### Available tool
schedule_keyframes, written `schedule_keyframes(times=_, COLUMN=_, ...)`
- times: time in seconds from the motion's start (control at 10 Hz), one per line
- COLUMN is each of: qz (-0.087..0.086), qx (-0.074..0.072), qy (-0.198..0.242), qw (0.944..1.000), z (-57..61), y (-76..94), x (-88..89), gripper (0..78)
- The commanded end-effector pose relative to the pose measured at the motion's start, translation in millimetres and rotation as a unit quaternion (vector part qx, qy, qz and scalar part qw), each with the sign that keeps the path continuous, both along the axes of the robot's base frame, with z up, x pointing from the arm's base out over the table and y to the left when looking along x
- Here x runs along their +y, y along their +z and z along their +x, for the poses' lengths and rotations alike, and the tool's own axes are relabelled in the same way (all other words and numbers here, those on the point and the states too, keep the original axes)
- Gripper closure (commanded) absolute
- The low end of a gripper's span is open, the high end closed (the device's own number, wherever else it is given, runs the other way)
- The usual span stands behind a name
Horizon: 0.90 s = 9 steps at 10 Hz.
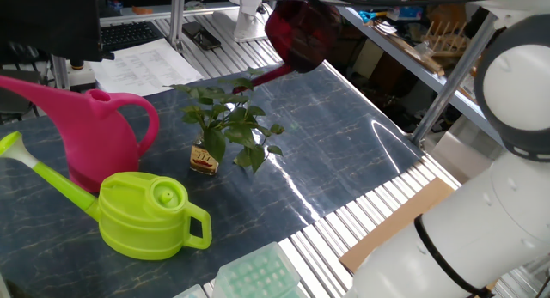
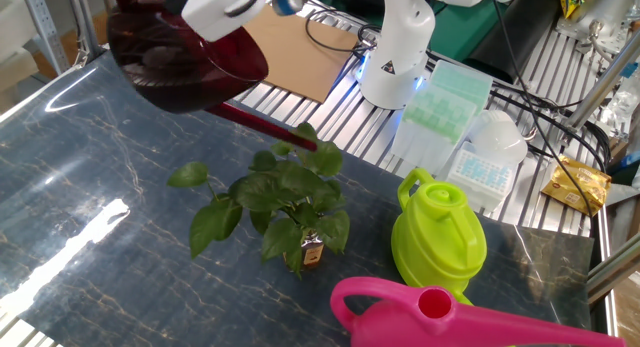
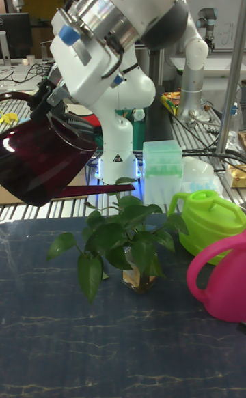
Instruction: Water the plant
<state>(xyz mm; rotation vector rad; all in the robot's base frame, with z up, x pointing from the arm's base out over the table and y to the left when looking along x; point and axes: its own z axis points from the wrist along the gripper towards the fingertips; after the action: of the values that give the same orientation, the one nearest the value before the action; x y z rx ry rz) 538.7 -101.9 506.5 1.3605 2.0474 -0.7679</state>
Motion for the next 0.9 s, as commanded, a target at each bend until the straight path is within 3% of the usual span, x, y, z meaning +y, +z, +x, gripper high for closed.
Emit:
schedule_keyframes(times=0.1, qz=0.123, qx=0.011, qy=0.002, qw=0.9924, z=-5.0, y=4.6, x=-1.5, gripper=76.3)
schedule_keyframes(times=0.2, qz=0.130, qx=0.024, qy=0.009, qw=0.9912, z=-5.0, y=6.5, x=-4.2, gripper=76.3)
schedule_keyframes(times=0.5, qz=0.176, qx=0.046, qy=0.040, qw=0.9825, z=-0.2, y=13.5, x=-24.5, gripper=76.3)
schedule_keyframes(times=0.7, qz=0.185, qx=0.058, qy=0.059, qw=0.9792, z=4.7, y=14.1, x=-35.2, gripper=76.3)
schedule_keyframes(times=0.9, qz=0.210, qx=0.083, qy=0.098, qw=0.9692, z=14.2, y=13.9, x=-47.6, gripper=76.3)
